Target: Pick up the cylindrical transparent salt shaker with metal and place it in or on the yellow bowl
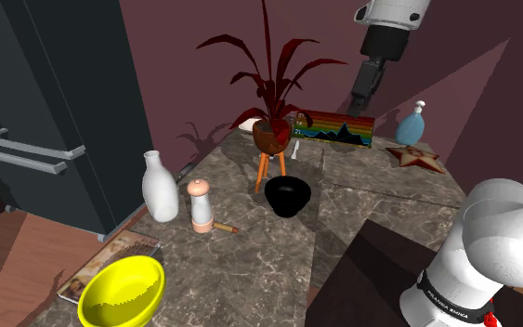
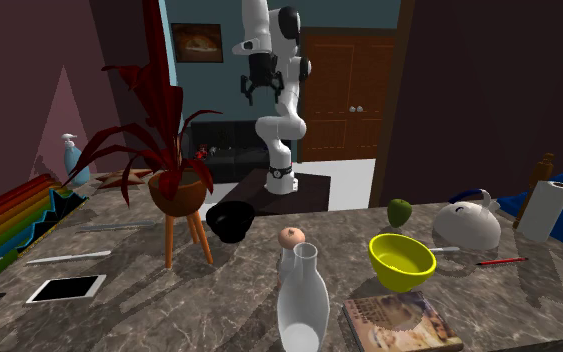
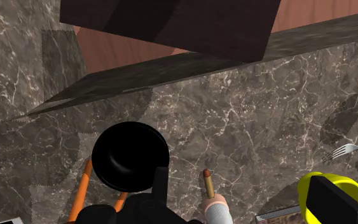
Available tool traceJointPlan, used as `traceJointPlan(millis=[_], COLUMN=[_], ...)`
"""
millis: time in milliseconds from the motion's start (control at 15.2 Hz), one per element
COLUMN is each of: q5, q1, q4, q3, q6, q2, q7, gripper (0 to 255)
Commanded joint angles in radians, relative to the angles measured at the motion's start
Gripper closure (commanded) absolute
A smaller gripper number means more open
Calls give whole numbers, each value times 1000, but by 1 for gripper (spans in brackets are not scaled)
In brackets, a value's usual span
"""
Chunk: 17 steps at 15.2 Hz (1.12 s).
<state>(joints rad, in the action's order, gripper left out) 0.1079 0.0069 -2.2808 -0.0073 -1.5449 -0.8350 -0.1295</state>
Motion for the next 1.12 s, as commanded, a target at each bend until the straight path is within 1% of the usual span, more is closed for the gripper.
traceJointPlan(millis=[0,528,1056], q5=[0,41,66], q1=[0,29,56], q4=[0,2,89], q3=[0,46,88], q6=[0,-221,-399], q2=[0,233,508], q7=[0,2,4], gripper=[0,0,0])
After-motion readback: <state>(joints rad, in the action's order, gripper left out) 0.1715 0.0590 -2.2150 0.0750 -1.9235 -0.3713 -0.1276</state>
